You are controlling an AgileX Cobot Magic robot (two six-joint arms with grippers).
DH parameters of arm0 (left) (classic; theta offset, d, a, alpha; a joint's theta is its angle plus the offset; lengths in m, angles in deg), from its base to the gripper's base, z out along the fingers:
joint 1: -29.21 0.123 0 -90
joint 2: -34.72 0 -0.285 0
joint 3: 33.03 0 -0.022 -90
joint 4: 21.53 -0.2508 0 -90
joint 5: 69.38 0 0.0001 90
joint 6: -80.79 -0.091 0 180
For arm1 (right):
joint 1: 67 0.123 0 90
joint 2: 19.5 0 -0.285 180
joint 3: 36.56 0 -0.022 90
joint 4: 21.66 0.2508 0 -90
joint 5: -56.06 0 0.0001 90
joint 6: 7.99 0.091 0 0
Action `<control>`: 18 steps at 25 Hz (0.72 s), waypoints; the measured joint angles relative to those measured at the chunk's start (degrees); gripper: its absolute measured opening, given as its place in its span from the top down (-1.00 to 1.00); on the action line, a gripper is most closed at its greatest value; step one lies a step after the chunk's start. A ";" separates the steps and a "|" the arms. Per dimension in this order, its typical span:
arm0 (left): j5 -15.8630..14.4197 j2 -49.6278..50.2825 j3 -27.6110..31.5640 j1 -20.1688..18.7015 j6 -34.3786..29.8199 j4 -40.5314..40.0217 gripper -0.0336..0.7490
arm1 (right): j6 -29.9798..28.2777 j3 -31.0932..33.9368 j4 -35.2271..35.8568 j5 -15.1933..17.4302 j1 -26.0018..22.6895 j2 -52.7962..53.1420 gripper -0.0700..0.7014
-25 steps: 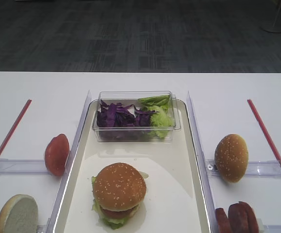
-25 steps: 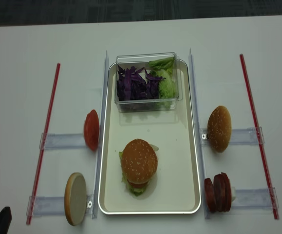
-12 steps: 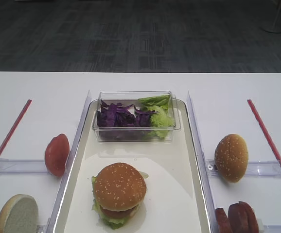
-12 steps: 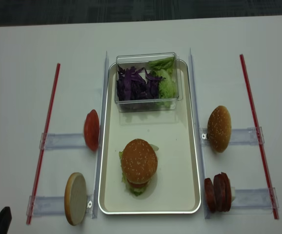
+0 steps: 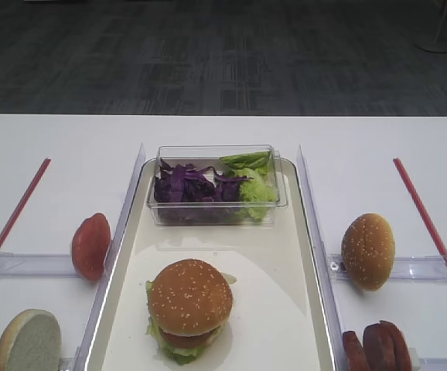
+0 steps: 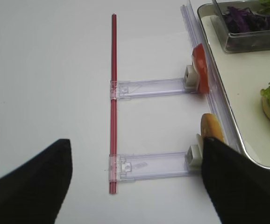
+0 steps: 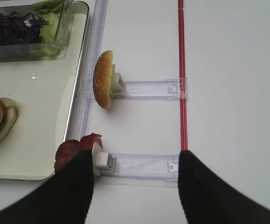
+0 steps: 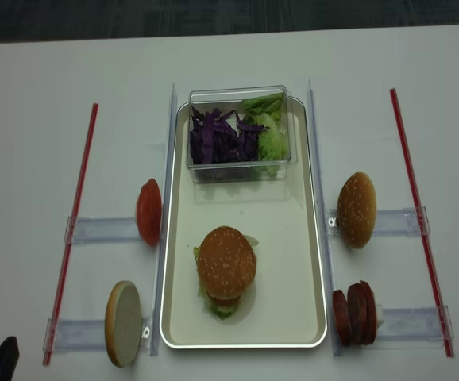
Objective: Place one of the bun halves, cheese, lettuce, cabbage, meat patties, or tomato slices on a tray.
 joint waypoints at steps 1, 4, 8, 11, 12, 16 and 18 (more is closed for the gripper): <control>0.00 0.00 0.00 0.00 0.00 0.00 -0.47 | 0.00 0.79 0.00 -0.15 0.00 0.85 -0.31; 0.00 0.00 0.00 0.00 0.00 0.00 -0.47 | -0.64 3.02 0.00 -0.98 0.00 3.61 -0.31; 0.00 0.00 0.00 0.00 0.00 0.00 -0.47 | -1.07 4.91 0.00 -3.05 0.00 7.62 -0.31; 0.00 0.00 0.00 0.00 0.00 0.00 -0.47 | -1.07 4.99 0.00 -3.55 0.00 10.70 -0.31; 0.00 0.00 0.00 0.00 0.00 0.00 -0.47 | -1.07 4.99 0.00 -3.55 0.00 11.61 -0.31; 0.00 0.00 0.00 0.00 0.00 0.00 -0.47 | -1.07 4.99 0.00 -3.55 0.00 15.46 -0.31; 0.00 0.00 0.00 0.00 0.00 0.00 -0.47 | -1.51 4.99 0.04 -3.55 0.00 16.23 -0.31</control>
